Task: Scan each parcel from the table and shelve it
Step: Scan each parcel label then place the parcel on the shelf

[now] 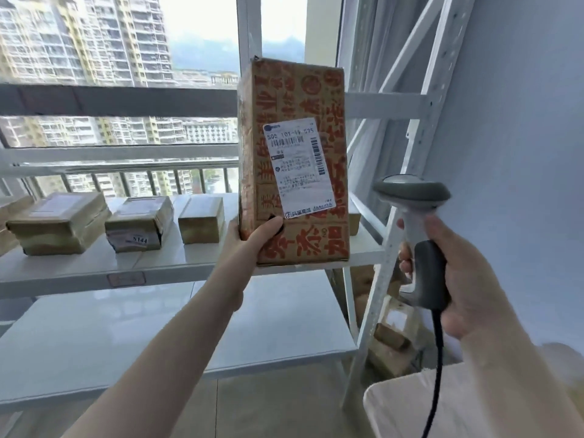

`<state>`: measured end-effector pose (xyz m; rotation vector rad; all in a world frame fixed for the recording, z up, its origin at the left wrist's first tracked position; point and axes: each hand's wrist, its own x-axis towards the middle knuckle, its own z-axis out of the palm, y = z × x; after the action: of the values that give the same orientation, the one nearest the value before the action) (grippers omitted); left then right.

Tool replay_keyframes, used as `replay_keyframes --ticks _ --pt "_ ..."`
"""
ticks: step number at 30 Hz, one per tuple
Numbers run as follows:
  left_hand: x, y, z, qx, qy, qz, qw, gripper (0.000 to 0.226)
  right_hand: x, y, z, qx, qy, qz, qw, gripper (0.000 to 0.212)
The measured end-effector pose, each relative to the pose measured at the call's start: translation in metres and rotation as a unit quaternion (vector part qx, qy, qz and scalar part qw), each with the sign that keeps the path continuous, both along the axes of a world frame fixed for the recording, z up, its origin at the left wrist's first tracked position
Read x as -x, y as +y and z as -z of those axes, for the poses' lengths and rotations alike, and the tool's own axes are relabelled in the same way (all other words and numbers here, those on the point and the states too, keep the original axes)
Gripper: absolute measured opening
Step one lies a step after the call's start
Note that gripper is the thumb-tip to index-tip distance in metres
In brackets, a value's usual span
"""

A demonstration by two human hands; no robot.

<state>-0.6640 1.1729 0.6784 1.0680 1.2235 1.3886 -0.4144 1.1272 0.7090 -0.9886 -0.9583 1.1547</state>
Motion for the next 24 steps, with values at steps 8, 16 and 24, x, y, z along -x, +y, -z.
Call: replay_keyframes --ticks 8,16,24 --pt "0.018 0.064 -0.070 -0.079 0.041 0.065 0.994 0.098 0.015 0.038 -0.037 -0.063 0.029 0.017 0.997 0.061" --pt "0.008 0.103 -0.131 -0.070 0.063 0.080 0.992 0.067 0.016 0.062 -0.067 -0.095 0.030 -0.003 0.995 0.059" --pt "0.003 0.142 -0.200 -0.048 0.083 0.069 0.993 0.035 0.007 0.085 -0.079 -0.121 0.021 -0.012 0.992 0.073"
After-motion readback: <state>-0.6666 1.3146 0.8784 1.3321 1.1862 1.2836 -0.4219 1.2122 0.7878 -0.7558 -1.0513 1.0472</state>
